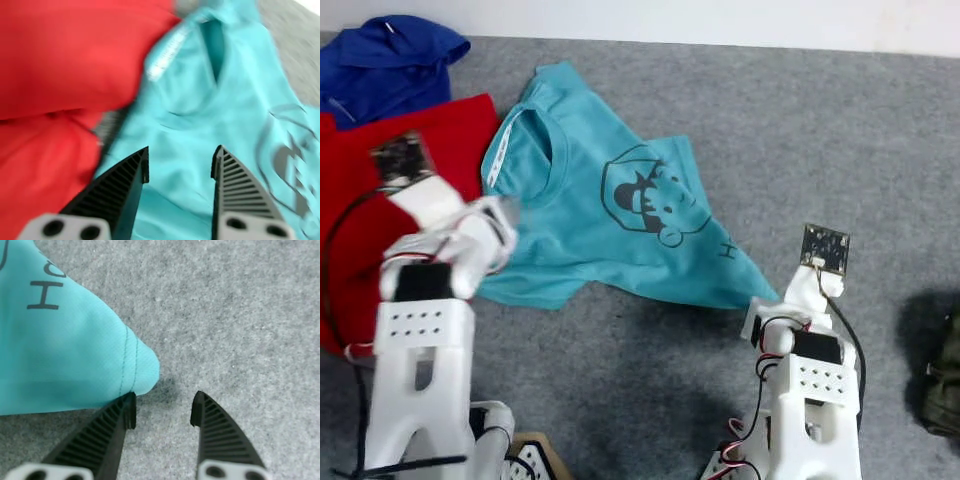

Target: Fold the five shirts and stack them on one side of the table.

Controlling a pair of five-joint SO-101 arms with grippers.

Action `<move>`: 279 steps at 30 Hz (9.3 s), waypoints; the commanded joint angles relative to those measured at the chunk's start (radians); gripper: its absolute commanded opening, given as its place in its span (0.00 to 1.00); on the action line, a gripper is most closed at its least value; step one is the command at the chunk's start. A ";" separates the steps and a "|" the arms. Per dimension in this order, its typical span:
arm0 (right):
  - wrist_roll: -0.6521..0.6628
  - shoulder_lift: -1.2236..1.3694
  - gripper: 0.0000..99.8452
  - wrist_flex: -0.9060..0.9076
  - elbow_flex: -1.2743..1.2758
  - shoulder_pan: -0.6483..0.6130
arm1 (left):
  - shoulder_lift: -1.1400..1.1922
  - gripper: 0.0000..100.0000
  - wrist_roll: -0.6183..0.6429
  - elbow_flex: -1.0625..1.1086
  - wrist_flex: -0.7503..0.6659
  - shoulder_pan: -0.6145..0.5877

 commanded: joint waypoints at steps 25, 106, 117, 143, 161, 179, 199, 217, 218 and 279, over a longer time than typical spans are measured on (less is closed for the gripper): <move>0.040 -0.016 0.19 -0.008 -0.047 -0.010 | 0.432 0.22 -0.115 -0.059 0.176 -0.102; 0.132 -0.016 0.19 0.024 -0.044 -0.047 | 0.420 0.20 -0.301 -0.050 0.098 -0.053; 0.132 -0.016 0.19 0.024 -0.044 -0.047 | 0.728 0.20 -0.301 -0.188 0.060 -0.059; 0.132 -0.015 0.19 0.024 -0.044 -0.047 | 0.816 0.01 -0.301 -0.283 0.175 0.042; 0.132 -0.008 0.19 0.024 -0.044 -0.110 | 0.120 0.01 -0.295 -0.286 0.477 0.087; 0.089 0.042 0.19 -0.430 -0.022 -0.337 | 0.087 0.01 -0.048 -0.386 0.189 0.122; 0.061 0.077 0.18 -0.289 -0.047 -0.236 | 0.087 0.01 -0.048 -0.170 -0.009 0.122; 0.060 -0.067 0.17 -0.048 0.024 -0.466 | 0.087 0.01 -0.048 -0.093 -0.086 0.117; 0.061 -0.022 0.16 -0.070 0.021 -0.466 | 0.087 0.01 -0.048 -0.093 -0.086 0.119; 0.006 0.427 0.17 -0.417 -0.236 -0.251 | 0.087 0.01 -0.052 -0.045 -0.087 0.170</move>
